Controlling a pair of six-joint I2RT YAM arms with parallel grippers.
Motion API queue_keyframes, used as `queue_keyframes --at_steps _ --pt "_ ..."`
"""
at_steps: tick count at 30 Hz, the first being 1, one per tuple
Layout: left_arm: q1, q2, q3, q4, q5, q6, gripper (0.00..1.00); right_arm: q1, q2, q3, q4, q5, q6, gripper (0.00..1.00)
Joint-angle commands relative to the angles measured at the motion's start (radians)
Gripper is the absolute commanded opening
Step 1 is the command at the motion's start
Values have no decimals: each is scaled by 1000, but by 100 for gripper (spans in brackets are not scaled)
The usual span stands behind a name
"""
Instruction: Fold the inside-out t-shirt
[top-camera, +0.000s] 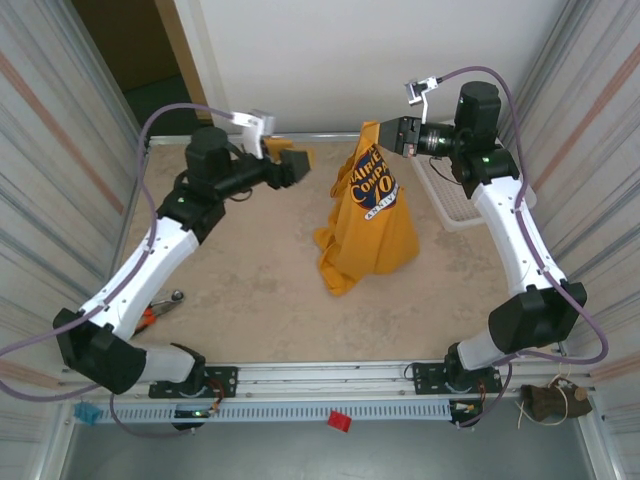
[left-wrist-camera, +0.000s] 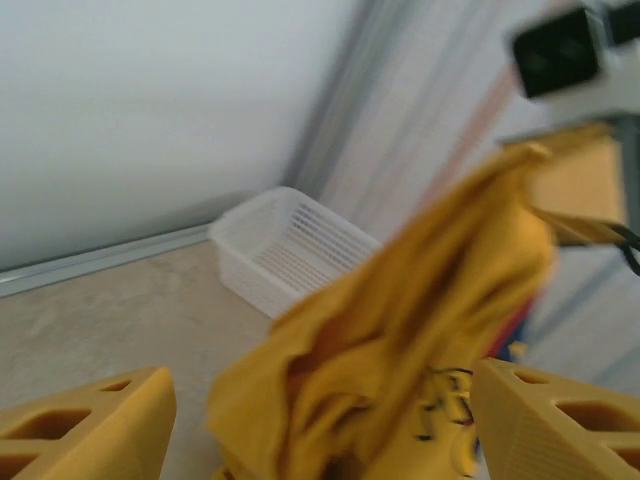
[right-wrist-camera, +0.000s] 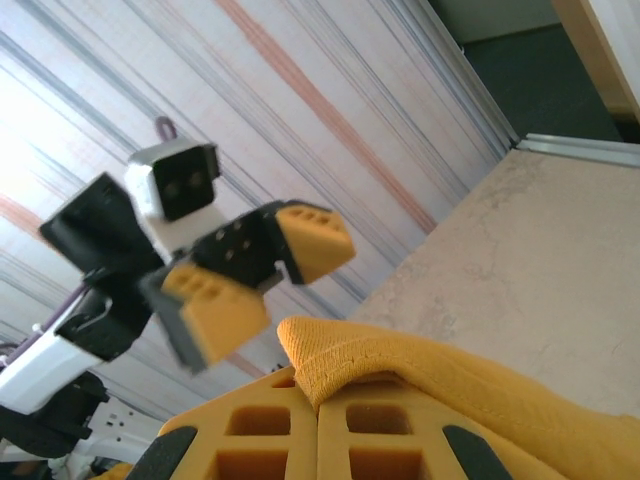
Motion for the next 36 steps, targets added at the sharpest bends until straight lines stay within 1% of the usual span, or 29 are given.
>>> queue_keyframes --at_steps 1,8,10,19,23,27,30,31,32,33,34,36 --pt "-31 88 63 -95 -64 155 78 2 -4 11 48 -55 16 0" --pt "-43 253 215 -136 -65 200 78 10 -16 13 46 -86 15 0" --pt "-43 285 244 -152 -38 213 78 13 -17 16 48 -84 17 0" --pt "-51 273 182 -82 5 202 79 29 -1 38 54 -87 20 0" --pt "-56 307 208 -79 36 196 79 43 3 51 56 -85 22 0" --pt "-65 345 228 -80 39 194 78 50 2 62 53 -84 23 0" --pt "-68 376 242 -54 80 174 76 50 -2 62 51 -79 22 0" --pt "-69 385 248 -53 83 171 73 50 -2 62 50 -81 23 0" --pt "-71 398 261 -53 92 170 66 50 -4 61 48 -81 22 0" --pt "-72 409 271 -53 99 166 49 48 -6 58 44 -81 19 0" --pt "-72 414 276 -45 100 156 35 46 -8 54 38 -79 15 0" --pt "-68 407 285 -29 71 144 3 37 -21 33 33 -74 8 0"
